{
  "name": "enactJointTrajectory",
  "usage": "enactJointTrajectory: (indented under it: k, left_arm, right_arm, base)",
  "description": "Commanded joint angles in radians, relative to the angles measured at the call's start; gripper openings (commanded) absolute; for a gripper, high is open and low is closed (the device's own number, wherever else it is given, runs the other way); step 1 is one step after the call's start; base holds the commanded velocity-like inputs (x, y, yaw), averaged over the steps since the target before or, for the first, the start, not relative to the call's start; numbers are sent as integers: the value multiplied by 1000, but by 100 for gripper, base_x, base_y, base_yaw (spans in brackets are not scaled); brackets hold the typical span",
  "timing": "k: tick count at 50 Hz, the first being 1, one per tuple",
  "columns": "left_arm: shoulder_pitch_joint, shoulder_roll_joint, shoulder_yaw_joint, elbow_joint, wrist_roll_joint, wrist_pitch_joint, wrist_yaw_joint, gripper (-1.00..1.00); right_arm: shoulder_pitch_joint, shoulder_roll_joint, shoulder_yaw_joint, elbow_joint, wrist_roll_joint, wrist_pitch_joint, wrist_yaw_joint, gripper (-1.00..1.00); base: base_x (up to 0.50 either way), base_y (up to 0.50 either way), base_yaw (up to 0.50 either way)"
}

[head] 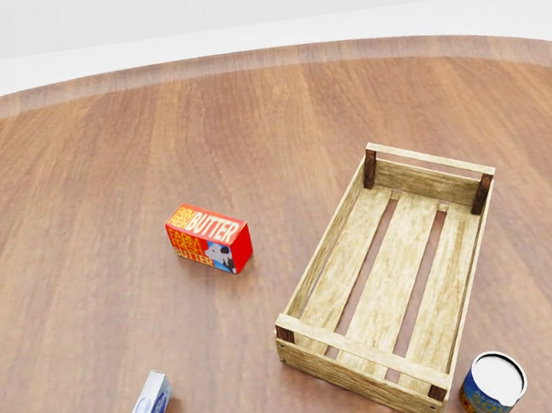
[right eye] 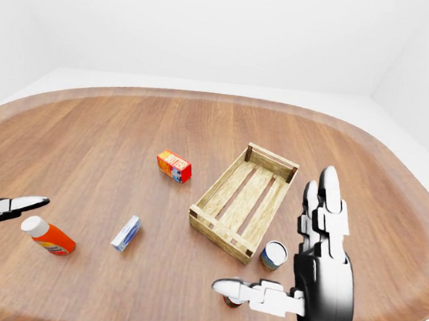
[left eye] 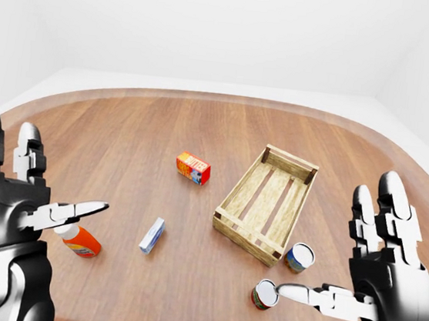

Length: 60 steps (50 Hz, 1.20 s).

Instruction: Pick up the tomato sauce, and put it in the wooden tray.

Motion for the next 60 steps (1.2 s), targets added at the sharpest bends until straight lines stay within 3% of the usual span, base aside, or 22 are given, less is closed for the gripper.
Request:
enactJointTrajectory:
  k: [1, 10, 30, 53, 60]
  left_arm:
    - [5, -6, -6, -5, 7, 0, -5, 98]
    - [2, -7, -17, 5, 19, 0, -6, 98]
    - [0, -6, -20, 5, 21, 0, -6, 98]
    - [5, -9, -15, -10, 18, 0, -9, 98]
    - [9, -13, -19, -15, 21, 0, -12, 98]
  right_arm:
    - [140, -59, 109, -7, -22, 0, -62, 100]
    - [230, -145, 187, 39, -47, 0, -150, 100]
    - [289, -280, 291, 107, -73, -93, -296, 100]
    - [292, -392, 375, 167, -111, -116, -418, 100]
    - [263, -409, 402, 197, -119, -97, -433, 100]
  base:
    - [0, 0, 0]
    - [0, 0, 0]
    - [0, 0, 0]
    - [0, 0, 0]
    - [0, 0, 0]
